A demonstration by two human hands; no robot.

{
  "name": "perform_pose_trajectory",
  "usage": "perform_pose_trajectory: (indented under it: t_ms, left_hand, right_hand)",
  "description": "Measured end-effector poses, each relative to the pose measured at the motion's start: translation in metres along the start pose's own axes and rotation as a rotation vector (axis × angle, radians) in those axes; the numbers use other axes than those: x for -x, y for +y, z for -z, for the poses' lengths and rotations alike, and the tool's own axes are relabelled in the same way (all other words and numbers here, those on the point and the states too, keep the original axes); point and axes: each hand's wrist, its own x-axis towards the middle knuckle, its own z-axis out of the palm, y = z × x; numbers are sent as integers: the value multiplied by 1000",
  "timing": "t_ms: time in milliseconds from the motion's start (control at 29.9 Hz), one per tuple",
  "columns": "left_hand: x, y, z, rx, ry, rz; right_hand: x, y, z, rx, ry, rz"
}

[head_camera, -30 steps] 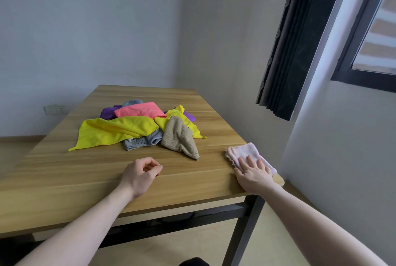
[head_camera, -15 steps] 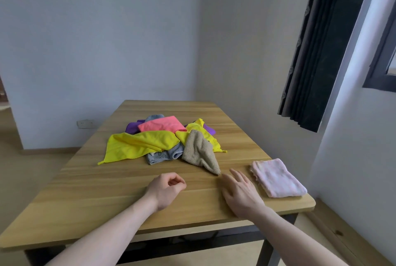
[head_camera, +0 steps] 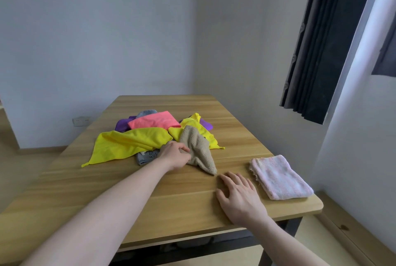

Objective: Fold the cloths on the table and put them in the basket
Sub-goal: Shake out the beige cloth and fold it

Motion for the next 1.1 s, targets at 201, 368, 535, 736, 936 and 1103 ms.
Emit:
perform_pose_trajectory:
  t_ms: [201, 368, 535, 736, 936, 1103]
  left_hand:
    - [-19, 9, -8, 24, -20, 92]
    - [-24, 11, 2, 139, 114, 40]
    - [-18, 28, 27, 392, 328, -104]
    - [-3, 44, 69, 477, 299, -200]
    - [45, 51, 106, 370, 363, -423]
    - [105, 47, 102, 108, -225, -553]
  right_hand:
    - [1, 0, 2, -38, -2, 3]
    - [2, 0, 3, -83, 49, -2]
    - [3, -1, 6, -159, 40, -53]
    - [4, -2, 12, -239, 35, -83]
    - [6, -5, 15, -249, 40, -108]
    - [8, -6, 16, -270, 41, -114]
